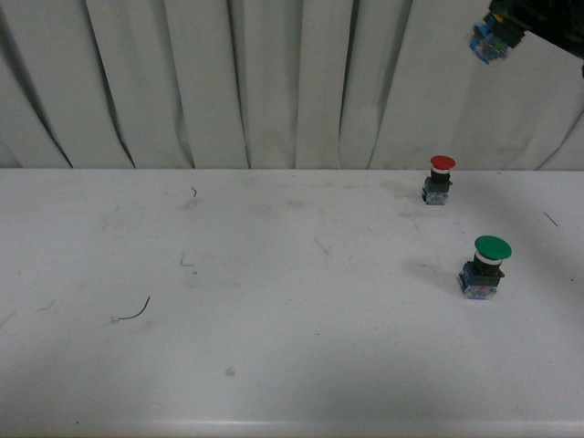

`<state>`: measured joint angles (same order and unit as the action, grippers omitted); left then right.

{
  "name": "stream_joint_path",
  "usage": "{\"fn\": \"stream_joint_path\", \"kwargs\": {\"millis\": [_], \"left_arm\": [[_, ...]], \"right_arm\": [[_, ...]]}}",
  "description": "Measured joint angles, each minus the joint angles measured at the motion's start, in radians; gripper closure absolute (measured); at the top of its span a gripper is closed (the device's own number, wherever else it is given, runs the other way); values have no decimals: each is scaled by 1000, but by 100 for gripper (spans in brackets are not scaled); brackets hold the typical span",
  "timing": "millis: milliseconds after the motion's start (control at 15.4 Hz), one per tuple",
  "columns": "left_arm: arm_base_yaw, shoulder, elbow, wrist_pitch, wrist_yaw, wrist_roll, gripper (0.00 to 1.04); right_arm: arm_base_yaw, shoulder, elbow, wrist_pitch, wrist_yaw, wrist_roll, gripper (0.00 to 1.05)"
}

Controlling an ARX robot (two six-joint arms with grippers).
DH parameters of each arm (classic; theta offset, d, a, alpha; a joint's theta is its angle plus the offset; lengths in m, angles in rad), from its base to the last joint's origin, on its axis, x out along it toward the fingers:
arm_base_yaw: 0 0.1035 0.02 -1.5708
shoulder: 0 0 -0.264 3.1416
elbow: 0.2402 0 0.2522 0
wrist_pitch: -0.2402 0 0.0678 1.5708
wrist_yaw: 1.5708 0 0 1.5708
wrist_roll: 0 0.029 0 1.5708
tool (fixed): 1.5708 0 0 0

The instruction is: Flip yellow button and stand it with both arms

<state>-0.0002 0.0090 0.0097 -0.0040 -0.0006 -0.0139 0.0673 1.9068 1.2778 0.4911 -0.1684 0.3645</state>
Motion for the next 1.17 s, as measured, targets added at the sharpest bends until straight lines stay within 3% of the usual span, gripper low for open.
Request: {"fn": "stream_joint_path", "kwargs": {"millis": [195, 390, 1169], "left_arm": [[0, 0, 0, 0, 0, 0, 7], [0, 0, 0, 0, 0, 0, 7], [0, 0, 0, 0, 0, 0, 7]], "right_arm": [[-37, 59, 79, -143, 64, -185, 72], [-49, 122, 107, -186, 99, -272, 72], [-49, 353, 221, -257, 158, -291, 72]]}}
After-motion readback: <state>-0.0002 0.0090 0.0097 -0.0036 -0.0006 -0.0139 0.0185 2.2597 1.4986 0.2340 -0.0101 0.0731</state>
